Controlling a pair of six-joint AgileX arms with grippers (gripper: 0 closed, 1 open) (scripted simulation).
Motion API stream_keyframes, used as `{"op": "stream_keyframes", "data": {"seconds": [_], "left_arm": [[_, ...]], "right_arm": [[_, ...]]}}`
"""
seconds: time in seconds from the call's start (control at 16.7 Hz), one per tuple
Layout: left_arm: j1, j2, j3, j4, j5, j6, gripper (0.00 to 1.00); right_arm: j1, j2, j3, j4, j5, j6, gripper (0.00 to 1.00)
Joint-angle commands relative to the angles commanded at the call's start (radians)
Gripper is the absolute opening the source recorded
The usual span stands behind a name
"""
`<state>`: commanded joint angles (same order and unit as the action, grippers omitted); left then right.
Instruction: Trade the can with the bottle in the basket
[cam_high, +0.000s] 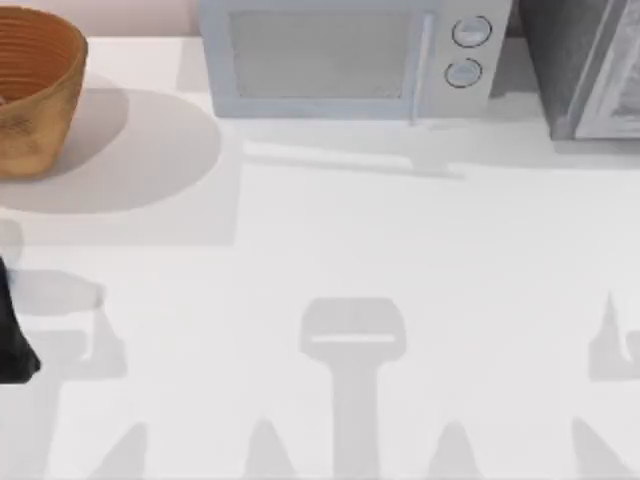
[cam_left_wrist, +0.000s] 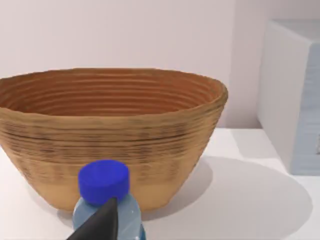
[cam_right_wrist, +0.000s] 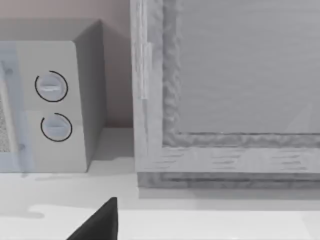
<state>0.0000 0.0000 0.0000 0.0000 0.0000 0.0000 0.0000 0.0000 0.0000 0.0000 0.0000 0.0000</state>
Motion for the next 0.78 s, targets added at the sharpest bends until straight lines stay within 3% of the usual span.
{"op": "stream_keyframes", "data": {"seconds": [0.36,0.78], "left_arm": [[0.021,0.090,0.068,-0.049,-0.003,0.005,1.00],[0.086,0.523,0.466,-0.267,0.027,0.037,1.00]], "right_arm": [[0.000,0.000,0.000,0.000,0.000,0.000,1.00],[0.000,0.000,0.000,0.000,0.000,0.000,1.00]]}}
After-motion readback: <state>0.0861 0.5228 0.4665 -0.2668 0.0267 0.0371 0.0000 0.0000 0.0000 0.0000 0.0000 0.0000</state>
